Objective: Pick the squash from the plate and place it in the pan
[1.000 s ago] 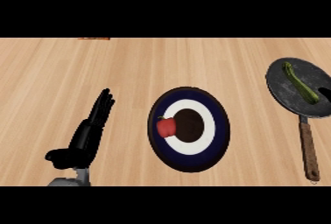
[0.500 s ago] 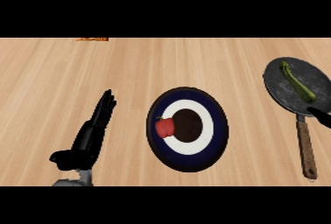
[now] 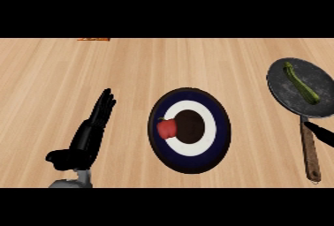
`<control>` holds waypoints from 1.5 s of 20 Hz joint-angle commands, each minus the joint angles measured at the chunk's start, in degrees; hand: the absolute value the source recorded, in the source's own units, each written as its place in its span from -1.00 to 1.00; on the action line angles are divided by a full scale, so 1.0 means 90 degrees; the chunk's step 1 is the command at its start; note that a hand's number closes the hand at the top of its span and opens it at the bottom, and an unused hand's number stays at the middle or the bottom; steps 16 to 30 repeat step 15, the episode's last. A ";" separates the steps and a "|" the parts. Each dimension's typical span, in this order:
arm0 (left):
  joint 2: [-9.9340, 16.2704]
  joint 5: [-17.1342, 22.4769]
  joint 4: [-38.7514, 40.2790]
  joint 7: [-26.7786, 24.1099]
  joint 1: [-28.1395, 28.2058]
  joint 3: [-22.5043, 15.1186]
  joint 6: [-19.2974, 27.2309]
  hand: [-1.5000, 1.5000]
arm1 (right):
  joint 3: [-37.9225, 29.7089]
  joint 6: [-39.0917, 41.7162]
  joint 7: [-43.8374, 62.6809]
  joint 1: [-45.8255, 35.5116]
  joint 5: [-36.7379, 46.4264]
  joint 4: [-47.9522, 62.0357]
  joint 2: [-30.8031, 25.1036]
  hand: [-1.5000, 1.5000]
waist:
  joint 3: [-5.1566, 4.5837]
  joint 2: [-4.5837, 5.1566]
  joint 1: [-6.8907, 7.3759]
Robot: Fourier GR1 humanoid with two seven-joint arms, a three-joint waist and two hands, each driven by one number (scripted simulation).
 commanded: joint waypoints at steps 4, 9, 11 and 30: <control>0.0050 0.0076 0.0127 0.0159 -0.0295 0.0306 -0.0130 0.00 | 0.0635 -0.0296 0.0708 0.0630 0.0075 -0.0799 0.0030 -1.00 | 0.0001 0.0007 0.0005; 0.0002 -0.0038 -0.0273 0.0327 -0.0056 0.0146 -0.0099 0.00 | 0.0852 -0.0473 0.0851 0.1021 0.0033 -0.1173 0.0015 -1.00 | 0.0002 0.0006 0.0014; -0.0276 -0.0174 -0.0029 0.0165 -0.0133 -0.0261 0.0310 0.00 | 0.0853 -0.0538 0.0645 0.0968 0.0006 -0.1008 -0.0112 -1.00 | 0.0002 0.0007 0.0011; -0.0058 0.0018 0.0208 -0.0180 -0.0046 0.0171 -0.0135 0.00 | 0.1310 -0.1088 0.1068 0.1004 0.0604 -0.1414 0.0098 -1.00 | 0.0000 0.0008 0.0014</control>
